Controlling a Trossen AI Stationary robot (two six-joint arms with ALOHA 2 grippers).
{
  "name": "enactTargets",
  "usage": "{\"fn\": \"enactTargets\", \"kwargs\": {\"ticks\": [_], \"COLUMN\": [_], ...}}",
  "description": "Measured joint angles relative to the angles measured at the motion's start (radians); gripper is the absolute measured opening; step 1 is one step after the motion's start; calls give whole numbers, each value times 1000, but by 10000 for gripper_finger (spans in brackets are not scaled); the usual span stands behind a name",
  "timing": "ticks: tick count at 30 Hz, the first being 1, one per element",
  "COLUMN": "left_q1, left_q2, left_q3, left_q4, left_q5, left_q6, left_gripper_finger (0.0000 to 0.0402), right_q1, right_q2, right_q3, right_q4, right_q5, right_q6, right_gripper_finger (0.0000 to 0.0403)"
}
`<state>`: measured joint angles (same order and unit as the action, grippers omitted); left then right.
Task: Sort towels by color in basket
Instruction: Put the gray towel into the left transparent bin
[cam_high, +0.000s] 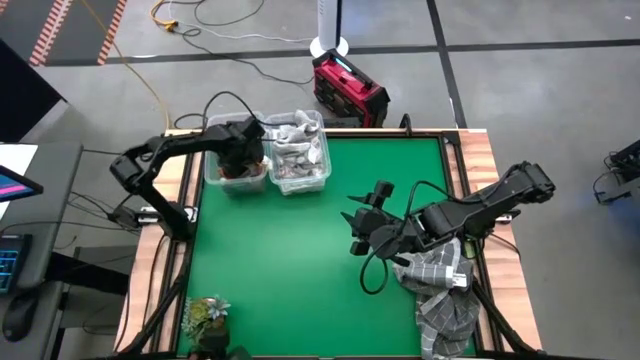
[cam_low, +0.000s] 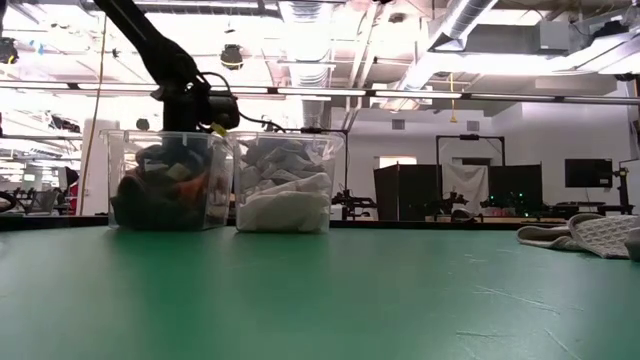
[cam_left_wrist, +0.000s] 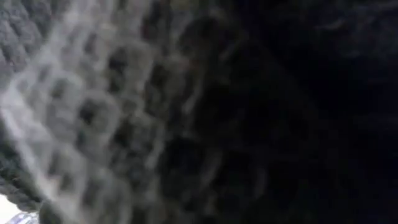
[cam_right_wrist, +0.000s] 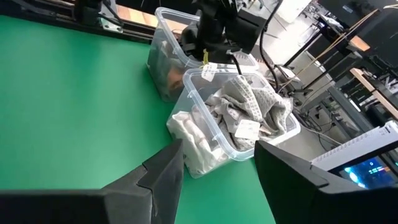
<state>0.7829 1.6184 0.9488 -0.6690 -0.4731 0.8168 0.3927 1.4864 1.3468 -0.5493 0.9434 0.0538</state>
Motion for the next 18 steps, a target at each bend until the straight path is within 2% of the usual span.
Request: {"fn": "enactTargets", "kwargs": {"ticks": [5,9,18], "left_q1": [-3,-3,-10], "left_q2": [-6,-12,-36], "left_q3": [-2,-3,54], "left_q4": [-13,-25,-109], "left_q5": [18,107,132], "left_q6": [-58,-87,-160], "left_gripper_finger": [40,55,165], "right_q1": [5,14,13], "right_q2": [0,0,0], "right_q3": [0,0,0], "right_q4": [-3,-5,-4], "right_q5": [-1,-1,-1], "right_q6": [25,26,25], "right_gripper_finger": [225,225,225]}}
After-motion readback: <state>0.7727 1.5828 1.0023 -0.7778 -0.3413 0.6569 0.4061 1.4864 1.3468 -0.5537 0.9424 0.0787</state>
